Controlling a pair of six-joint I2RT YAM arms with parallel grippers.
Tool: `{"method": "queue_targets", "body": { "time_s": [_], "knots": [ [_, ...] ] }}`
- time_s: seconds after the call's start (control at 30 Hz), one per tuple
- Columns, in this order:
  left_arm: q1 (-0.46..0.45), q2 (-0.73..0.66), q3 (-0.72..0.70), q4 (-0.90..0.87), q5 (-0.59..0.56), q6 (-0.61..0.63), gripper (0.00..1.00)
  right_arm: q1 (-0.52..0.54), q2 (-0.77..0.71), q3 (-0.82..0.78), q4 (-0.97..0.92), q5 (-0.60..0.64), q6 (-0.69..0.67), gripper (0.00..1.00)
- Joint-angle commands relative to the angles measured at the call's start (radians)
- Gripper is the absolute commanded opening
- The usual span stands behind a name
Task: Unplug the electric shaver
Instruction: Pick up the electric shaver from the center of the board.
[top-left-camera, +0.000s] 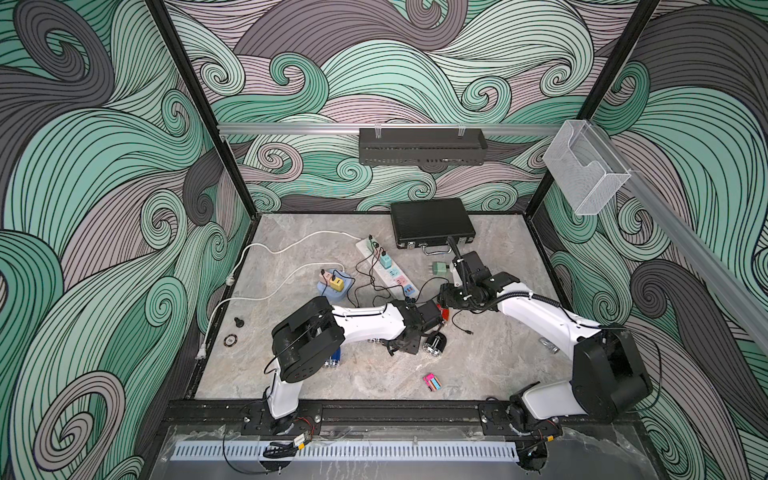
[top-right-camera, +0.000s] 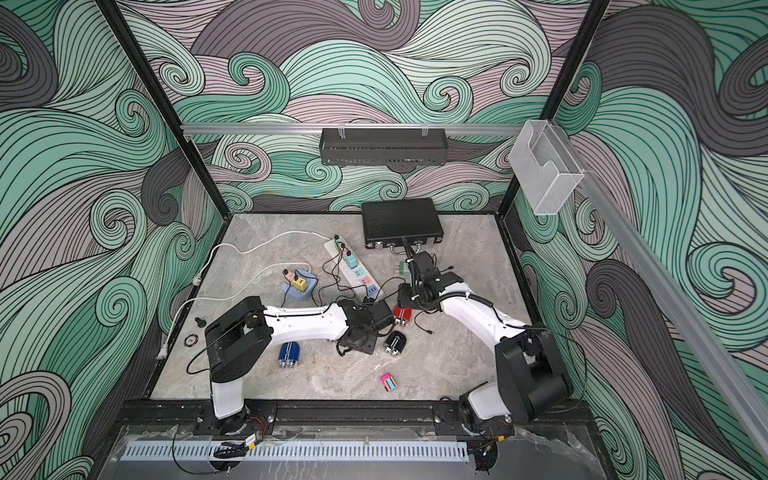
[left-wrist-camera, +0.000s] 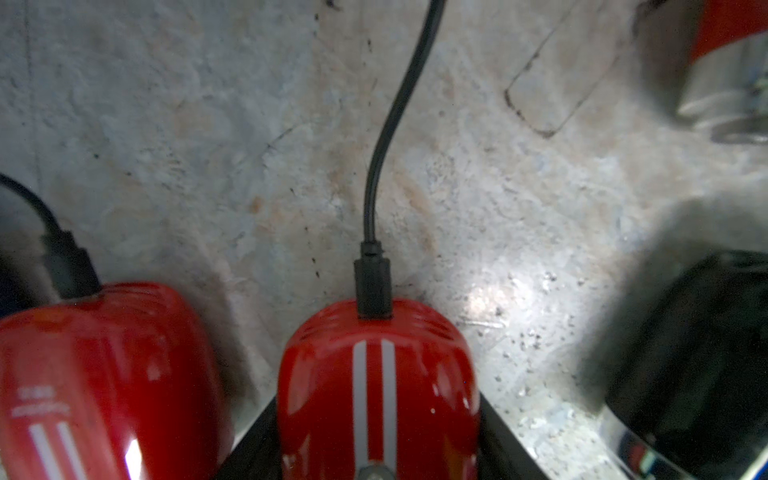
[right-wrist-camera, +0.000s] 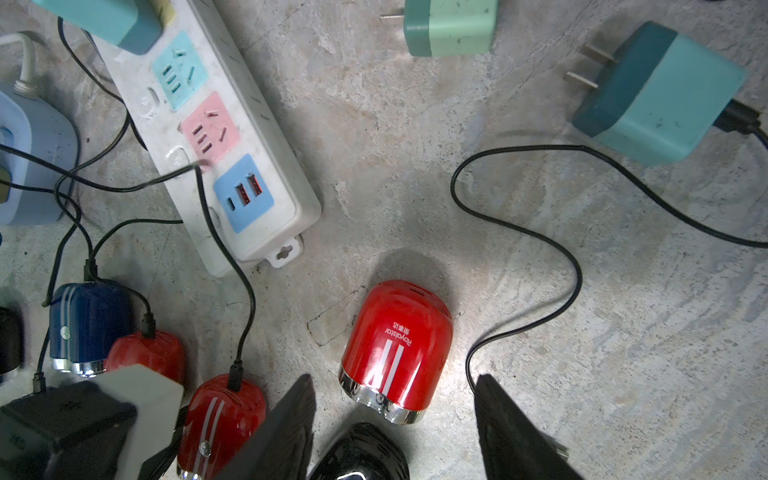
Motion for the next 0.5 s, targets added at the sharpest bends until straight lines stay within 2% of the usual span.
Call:
{"method": "queue_targets", "body": {
  "time_s": [0.0, 0.07, 0.23, 0.33, 0.47],
  "knots": [
    [-0.006, -0.008, -0.031, 0.007, -0.011, 0.001, 0.39, 0.006, -0.022, 0.001, -0.006, 0.008, 0.002, 0.61],
    [-0.007, -0.028, -0.041, 0.022, -0.017, 0.012, 0.34, 0.006, -0.030, 0.001, -0.004, -0.009, 0.008, 0.61],
    [-0.006, -0.075, -0.051, 0.057, -0.024, 0.054, 0.29, 0.006, -0.055, -0.001, 0.009, -0.048, 0.025, 0.61],
    [-0.007, -0.116, -0.052, 0.068, -0.042, 0.072, 0.20, 0.005, -0.066, -0.007, 0.015, -0.069, 0.039, 0.55],
    [-0.007, -0.168, -0.063, 0.100, -0.054, 0.100, 0.20, 0.003, -0.077, -0.020, 0.048, -0.128, 0.070, 0.54]
  ]
}}
